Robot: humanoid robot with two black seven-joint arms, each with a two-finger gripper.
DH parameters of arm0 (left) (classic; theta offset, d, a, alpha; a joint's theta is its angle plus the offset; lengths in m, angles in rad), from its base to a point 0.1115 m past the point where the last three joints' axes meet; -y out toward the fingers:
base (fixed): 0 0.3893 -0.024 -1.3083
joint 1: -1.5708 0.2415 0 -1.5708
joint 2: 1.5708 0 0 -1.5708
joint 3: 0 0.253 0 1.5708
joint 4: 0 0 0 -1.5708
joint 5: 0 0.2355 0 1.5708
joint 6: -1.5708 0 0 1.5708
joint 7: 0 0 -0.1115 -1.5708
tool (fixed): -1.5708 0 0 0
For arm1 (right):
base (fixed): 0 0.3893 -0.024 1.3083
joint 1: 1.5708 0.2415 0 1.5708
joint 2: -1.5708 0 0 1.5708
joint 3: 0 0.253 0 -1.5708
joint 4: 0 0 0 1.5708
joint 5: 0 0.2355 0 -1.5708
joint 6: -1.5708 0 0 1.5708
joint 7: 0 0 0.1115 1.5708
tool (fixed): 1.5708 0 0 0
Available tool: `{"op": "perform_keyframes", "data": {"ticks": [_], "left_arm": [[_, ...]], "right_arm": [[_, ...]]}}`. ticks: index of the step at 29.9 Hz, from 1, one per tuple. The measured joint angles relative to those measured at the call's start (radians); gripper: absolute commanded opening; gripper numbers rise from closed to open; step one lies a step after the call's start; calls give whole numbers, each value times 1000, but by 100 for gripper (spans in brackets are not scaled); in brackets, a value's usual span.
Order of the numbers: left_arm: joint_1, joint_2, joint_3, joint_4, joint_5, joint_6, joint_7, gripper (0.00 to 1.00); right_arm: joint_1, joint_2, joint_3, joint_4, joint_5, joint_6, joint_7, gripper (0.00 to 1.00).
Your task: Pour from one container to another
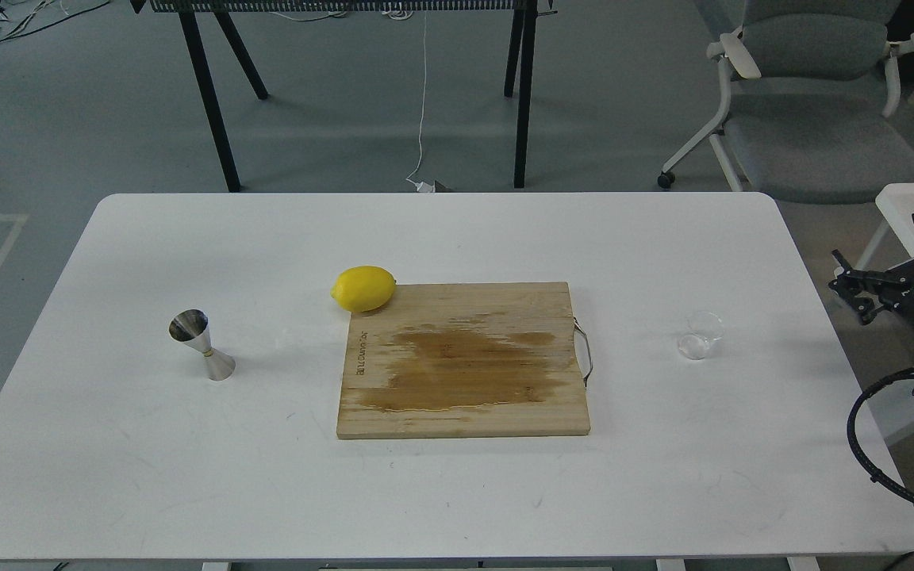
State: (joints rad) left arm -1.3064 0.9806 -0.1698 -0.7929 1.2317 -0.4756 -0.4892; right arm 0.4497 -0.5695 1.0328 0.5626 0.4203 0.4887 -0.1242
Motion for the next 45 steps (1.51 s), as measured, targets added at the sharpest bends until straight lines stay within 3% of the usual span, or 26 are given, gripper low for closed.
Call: {"op": "perform_keyframes", "data": {"ticks": [4,10,17,20,24,32,45], "left_arm": [[114,95,0,-132,64,191,0,100],[319,210,-3,-225,72,449,0,100],[565,323,-3,-418,48,841,1,100],[646,348,-2,-525,-4,937,0,99],[750,351,-2,-597,-34,962,1,99],[926,237,-1,-606,-40,965,1,99],[1009,28,-9,-446,-34,965,1,99]], "right_arm": [[0,-4,0,-1,0,0,0,99],[-8,-5,-2,-15,0,0,0,99],[-8,-2,-2,-26,0,0,0,99],[-8,-2,-2,-27,0,0,0,99],[-8,-2,-3,-33,0,0,0,99],[-8,-6,-2,-56,0,0,0,99],[-9,-13,-4,-69,0,0,0,99]]}}
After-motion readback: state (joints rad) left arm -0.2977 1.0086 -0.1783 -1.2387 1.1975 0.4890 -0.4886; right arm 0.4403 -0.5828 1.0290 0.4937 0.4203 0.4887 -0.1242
